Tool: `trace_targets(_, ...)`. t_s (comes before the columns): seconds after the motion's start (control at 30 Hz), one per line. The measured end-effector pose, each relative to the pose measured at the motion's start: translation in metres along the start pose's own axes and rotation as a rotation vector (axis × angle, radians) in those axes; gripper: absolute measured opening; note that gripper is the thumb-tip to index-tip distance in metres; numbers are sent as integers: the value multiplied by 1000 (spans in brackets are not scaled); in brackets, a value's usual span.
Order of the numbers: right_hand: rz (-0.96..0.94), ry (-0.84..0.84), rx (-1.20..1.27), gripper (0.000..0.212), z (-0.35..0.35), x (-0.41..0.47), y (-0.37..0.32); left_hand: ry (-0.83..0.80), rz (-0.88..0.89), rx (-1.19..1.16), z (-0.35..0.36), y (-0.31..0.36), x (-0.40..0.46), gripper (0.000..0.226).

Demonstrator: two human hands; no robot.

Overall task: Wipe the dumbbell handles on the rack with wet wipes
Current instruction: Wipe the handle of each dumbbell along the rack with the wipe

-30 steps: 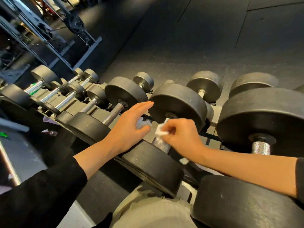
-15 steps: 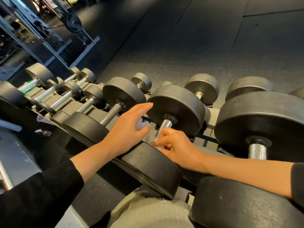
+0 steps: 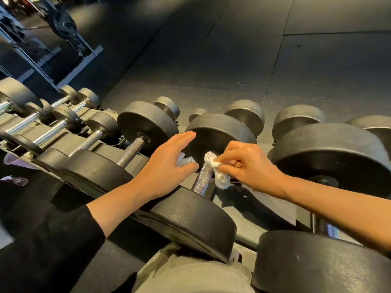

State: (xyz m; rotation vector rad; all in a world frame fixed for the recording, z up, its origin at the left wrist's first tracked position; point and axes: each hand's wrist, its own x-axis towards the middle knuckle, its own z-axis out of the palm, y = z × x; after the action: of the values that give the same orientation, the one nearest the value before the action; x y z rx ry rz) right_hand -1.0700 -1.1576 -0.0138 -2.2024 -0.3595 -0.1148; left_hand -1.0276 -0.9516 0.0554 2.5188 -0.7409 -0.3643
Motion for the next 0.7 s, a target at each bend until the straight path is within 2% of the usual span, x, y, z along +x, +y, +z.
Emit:
trace_targets(0.1,9,-77,-139,21,-40,-5,-4,-53,183,5,1,10,18,54)
trace_targets(0.23,218,-7,-243,20,-88,-25,-11,-216,430,-26,17,35,45,42)
trace_targets(0.5,468,107,-331,17,-121,-66,-39,-441,616,-23,62,45,86,67)
trace_targets(0.6,523,60,-384,16,-113,-70,-44,-486,667,-51,73,41,91,72)
trace_targets(0.7,562,-76,-485,17,-98,-70,-42,-515,698,-68,85,36,91,74)
